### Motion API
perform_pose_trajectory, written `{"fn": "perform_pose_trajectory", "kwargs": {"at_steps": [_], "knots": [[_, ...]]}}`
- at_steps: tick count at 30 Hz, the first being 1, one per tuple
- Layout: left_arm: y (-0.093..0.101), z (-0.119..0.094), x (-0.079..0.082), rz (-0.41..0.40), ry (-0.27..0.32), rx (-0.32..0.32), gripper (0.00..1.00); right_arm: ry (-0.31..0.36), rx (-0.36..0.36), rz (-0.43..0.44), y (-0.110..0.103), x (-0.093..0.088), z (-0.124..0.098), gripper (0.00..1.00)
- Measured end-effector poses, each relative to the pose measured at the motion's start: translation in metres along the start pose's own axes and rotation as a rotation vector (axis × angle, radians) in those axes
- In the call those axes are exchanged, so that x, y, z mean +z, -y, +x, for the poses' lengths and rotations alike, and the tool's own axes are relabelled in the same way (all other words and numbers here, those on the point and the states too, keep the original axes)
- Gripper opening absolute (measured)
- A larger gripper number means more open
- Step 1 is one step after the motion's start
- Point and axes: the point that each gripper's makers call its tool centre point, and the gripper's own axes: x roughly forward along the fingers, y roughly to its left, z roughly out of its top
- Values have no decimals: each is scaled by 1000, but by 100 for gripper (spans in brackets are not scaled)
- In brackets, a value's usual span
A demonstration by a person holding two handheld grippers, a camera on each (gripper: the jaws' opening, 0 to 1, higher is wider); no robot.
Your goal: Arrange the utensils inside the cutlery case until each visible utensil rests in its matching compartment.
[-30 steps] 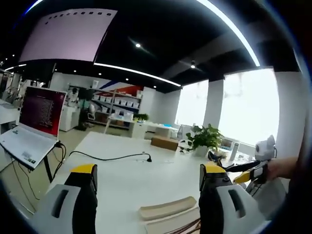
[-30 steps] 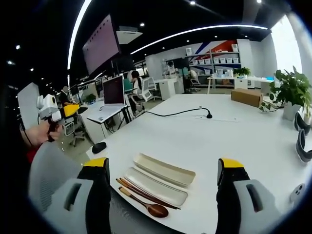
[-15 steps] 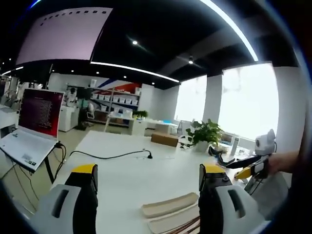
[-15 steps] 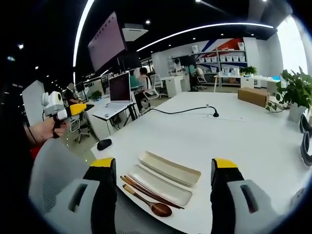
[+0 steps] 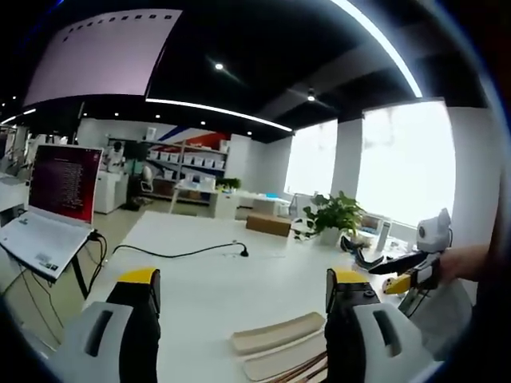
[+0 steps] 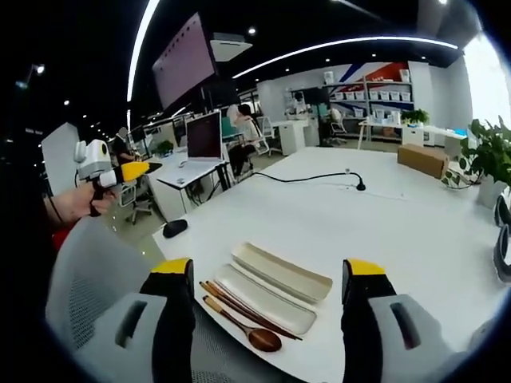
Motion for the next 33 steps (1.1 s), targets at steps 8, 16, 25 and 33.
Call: {"fn": "perform_pose_trajectory", "kwargs": {"at_steps": [8, 16, 25, 33], "knots": [[-1, 1, 0, 11, -3, 0, 86, -24, 31, -45, -9, -2, 4, 73], [5, 3, -2, 7, -21, -31, 79, -53, 68, -77, -16, -5, 7, 74], [8, 3, -4, 15, -30, -40, 77, -57, 76, -75, -11, -1, 8, 71], [11, 4, 0, 50, -18, -50, 74, -95, 101, -148, -11, 0, 11, 69]]}}
